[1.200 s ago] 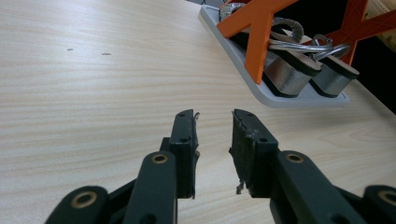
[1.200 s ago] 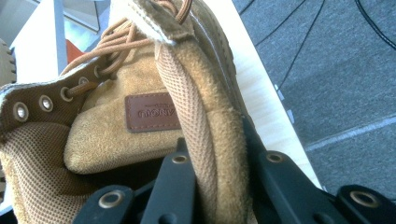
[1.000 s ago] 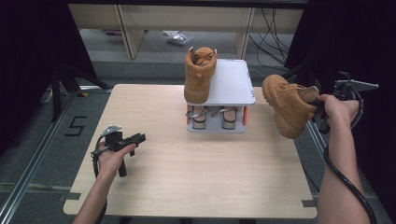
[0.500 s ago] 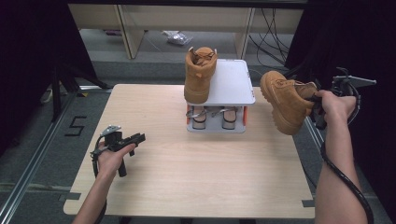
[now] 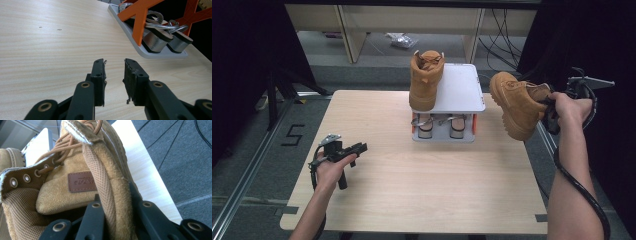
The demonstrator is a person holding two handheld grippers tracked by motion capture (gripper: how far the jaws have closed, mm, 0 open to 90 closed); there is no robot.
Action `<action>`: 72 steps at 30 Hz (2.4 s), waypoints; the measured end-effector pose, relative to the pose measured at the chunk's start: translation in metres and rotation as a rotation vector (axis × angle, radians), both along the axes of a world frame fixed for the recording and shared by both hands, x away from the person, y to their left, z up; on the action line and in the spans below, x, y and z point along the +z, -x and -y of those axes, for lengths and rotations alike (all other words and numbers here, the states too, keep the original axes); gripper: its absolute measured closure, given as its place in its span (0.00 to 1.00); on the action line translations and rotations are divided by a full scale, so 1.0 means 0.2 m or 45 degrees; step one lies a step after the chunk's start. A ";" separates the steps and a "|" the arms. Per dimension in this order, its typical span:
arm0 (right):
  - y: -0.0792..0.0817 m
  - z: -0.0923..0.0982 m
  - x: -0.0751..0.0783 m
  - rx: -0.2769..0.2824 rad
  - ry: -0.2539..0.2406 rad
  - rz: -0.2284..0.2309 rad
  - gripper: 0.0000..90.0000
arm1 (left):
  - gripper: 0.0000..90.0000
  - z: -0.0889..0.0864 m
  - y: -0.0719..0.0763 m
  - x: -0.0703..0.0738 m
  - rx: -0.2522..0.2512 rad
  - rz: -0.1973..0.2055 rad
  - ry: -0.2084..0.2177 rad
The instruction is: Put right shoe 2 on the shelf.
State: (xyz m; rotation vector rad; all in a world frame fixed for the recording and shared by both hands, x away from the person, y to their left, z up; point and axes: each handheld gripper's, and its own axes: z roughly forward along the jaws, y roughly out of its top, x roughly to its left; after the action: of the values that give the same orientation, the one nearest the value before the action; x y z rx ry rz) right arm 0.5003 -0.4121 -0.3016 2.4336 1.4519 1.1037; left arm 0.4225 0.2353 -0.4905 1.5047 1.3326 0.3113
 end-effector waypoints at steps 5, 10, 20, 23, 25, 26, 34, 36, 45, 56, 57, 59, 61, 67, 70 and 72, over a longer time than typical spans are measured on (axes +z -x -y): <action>-0.01 -0.02 0.02 -0.007 -0.013 0.022 0.91 | 0.77 0.00 0.00 0.00 -0.001 -0.011 -0.011; -0.03 -0.04 0.05 -0.013 -0.031 0.022 0.91 | 0.77 -0.01 0.00 0.00 0.005 -0.010 -0.001; -0.05 -0.09 0.09 -0.033 -0.057 0.042 0.91 | 0.77 -0.01 0.01 0.00 0.008 -0.012 -0.002; -0.06 -0.11 0.10 -0.032 -0.057 0.047 0.91 | 0.77 -0.01 0.00 0.00 0.004 -0.015 -0.008; -0.06 -0.11 0.10 -0.018 -0.042 0.057 0.91 | 0.77 -0.01 0.00 0.00 0.002 -0.015 -0.007; -0.07 -0.12 0.11 -0.033 -0.054 0.043 0.91 | 0.77 -0.01 0.00 0.00 0.002 -0.014 -0.006; -0.08 -0.14 0.13 -0.034 -0.054 0.062 0.91 | 0.77 -0.01 0.00 0.00 0.002 -0.012 -0.004; -0.08 -0.14 0.14 -0.030 -0.050 0.073 0.91 | 0.77 -0.01 0.00 0.00 0.001 -0.012 -0.003; -0.09 -0.19 0.18 -0.026 -0.060 0.086 0.91 | 0.77 -0.01 0.00 0.00 0.002 -0.015 -0.001; -0.12 -0.25 0.23 -0.001 -0.057 0.103 0.91 | 0.77 -0.02 0.00 0.00 0.006 -0.011 0.000; -0.12 -0.26 0.24 -0.013 -0.072 0.093 0.91 | 0.77 -0.02 0.00 0.00 0.005 -0.012 0.000; -0.12 -0.27 0.25 -0.002 -0.061 0.102 0.91 | 0.77 -0.01 0.00 0.00 0.002 -0.011 0.000; -0.13 -0.28 0.25 0.003 -0.059 0.112 0.91 | 0.77 -0.01 0.00 0.00 0.000 -0.009 -0.002; -0.14 -0.32 0.27 0.001 -0.077 0.070 0.91 | 0.77 -0.01 0.00 0.00 0.001 -0.012 -0.002; -0.15 -0.34 0.28 0.021 -0.074 0.051 0.91 | 0.77 -0.02 0.01 0.00 0.002 -0.018 -0.007; -0.16 -0.35 0.28 0.057 -0.024 0.063 0.91 | 0.77 -0.02 0.01 0.00 0.001 -0.019 -0.008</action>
State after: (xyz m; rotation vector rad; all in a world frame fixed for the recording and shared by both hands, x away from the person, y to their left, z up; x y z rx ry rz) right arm 0.5316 -0.3421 -0.2464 2.3795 1.4951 1.1836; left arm 0.4214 0.2383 -0.4902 1.5146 1.3448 0.3057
